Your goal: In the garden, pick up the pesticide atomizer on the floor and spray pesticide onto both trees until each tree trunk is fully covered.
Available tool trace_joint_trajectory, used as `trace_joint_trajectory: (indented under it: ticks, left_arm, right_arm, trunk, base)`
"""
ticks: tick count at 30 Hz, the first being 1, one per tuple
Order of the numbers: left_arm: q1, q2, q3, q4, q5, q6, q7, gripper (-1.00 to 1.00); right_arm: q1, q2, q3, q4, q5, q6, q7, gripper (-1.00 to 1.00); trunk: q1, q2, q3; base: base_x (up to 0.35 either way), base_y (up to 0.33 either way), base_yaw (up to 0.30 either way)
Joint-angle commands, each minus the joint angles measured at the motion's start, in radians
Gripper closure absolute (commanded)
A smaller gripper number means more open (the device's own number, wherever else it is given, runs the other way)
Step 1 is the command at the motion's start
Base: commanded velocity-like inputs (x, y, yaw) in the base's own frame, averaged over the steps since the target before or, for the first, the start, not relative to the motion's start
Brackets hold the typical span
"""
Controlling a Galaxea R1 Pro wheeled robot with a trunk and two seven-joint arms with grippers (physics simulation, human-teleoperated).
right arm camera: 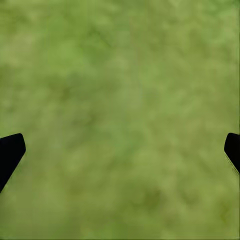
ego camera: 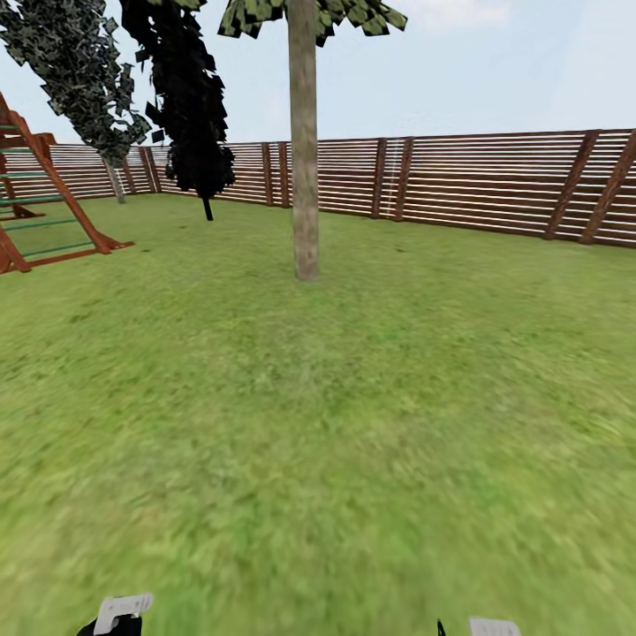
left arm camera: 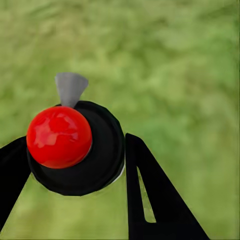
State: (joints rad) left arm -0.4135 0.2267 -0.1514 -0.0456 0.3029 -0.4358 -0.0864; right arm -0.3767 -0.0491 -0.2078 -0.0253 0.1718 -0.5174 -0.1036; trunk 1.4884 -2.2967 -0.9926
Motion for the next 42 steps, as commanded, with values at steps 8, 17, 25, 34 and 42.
trace_joint_trajectory:
  ticks: [8, 17, 25, 34, 42]
  left_arm:
    - [-0.001, 0.0, -0.007, 0.001, 0.01, -0.003, -0.005, 1.0]
    - [-0.001, 0.0, -0.007, 0.001, 0.01, -0.003, -0.005, 1.0]
    - [-0.001, 0.0, -0.007, 0.001, 0.01, -0.003, -0.005, 1.0]
    - [-0.001, 0.0, -0.007, 0.001, 0.011, -0.003, -0.005, 1.0]
    - [-0.001, 0.0, -0.007, 0.001, 0.01, -0.003, -0.005, 1.0]
  right_arm:
    - [-0.001, 0.0, -0.005, 0.001, 0.011, -0.003, -0.005, -1.0]
    - [-0.001, 0.0, -0.005, 0.001, 0.011, -0.003, -0.005, -1.0]
    - [-0.001, 0.0, -0.005, 0.001, 0.011, -0.003, -0.005, -1.0]
    - [-0.001, 0.0, -0.005, 0.001, 0.011, -0.003, -0.005, -1.0]
    - [-0.001, 0.0, -0.005, 0.001, 0.011, -0.003, -0.005, -1.0]
  trunk:
    - [0.0, 0.0, -0.001]
    - [0.0, 0.0, -0.001]
    - [0.0, 0.0, -0.001]
    - [0.0, 0.0, -0.001]
    - [0.0, 0.0, -0.001]
  base:
    - [0.34, 0.0, 0.0]
    - [0.34, 0.0, 0.0]
    - [0.341, 0.0, 0.0]
    - [0.34, 0.0, 0.0]
    - [0.34, 0.0, 0.0]
